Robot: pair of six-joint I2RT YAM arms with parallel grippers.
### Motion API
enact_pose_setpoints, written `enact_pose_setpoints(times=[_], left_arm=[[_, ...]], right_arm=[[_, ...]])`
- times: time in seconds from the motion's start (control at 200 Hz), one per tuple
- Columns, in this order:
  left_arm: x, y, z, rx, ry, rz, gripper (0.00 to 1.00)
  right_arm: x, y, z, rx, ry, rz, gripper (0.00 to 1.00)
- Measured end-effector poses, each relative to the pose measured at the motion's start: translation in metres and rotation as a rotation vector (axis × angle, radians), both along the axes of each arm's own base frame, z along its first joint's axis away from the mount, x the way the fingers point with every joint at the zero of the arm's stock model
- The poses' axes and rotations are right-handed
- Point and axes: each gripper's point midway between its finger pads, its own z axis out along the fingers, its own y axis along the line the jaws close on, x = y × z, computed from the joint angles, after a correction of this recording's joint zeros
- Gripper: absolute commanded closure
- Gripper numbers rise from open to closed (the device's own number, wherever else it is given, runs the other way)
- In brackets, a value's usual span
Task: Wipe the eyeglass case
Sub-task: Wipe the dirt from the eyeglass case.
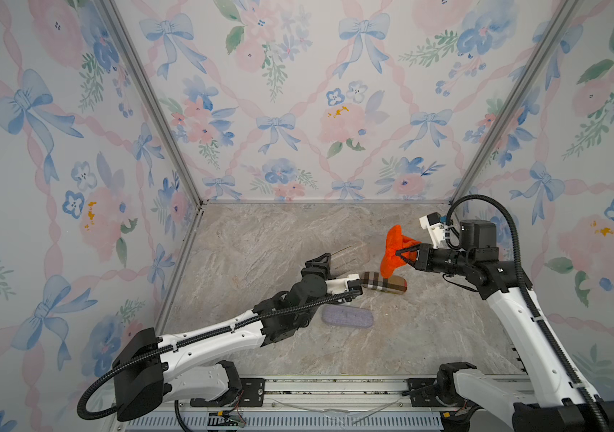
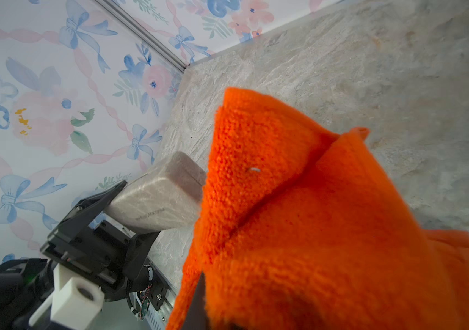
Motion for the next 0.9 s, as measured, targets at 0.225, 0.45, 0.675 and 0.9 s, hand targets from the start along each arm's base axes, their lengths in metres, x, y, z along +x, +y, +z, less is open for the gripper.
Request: enact_pose_setpoints(times=[0.225, 0.45, 0.675, 0.9], left_arm=[[0.014, 0.017, 0.013, -0.385, 0.375, 0.014, 0.70], [-0.022, -0.009, 0.032, -0.632, 0.745, -0.159, 0.74], [-0.048, -0.027, 0.047, -0.759, 0.964, -0.256, 0.73], [-0.040, -0.021, 0.045, -0.849, 1.033, -0.187, 0.72]], right_arm=[[-0.039, 0.019, 0.049, 0.047, -0.179, 0.091, 1.00], [-0.100, 0.085, 0.069, 0.089, -0.296, 0.391, 1.00], [-0.084, 0.120, 0.039, -0.014, -0.296, 0.449, 1.00], [-0.039, 0.085, 0.025, -0.066, -0.275, 0.277, 1.00]])
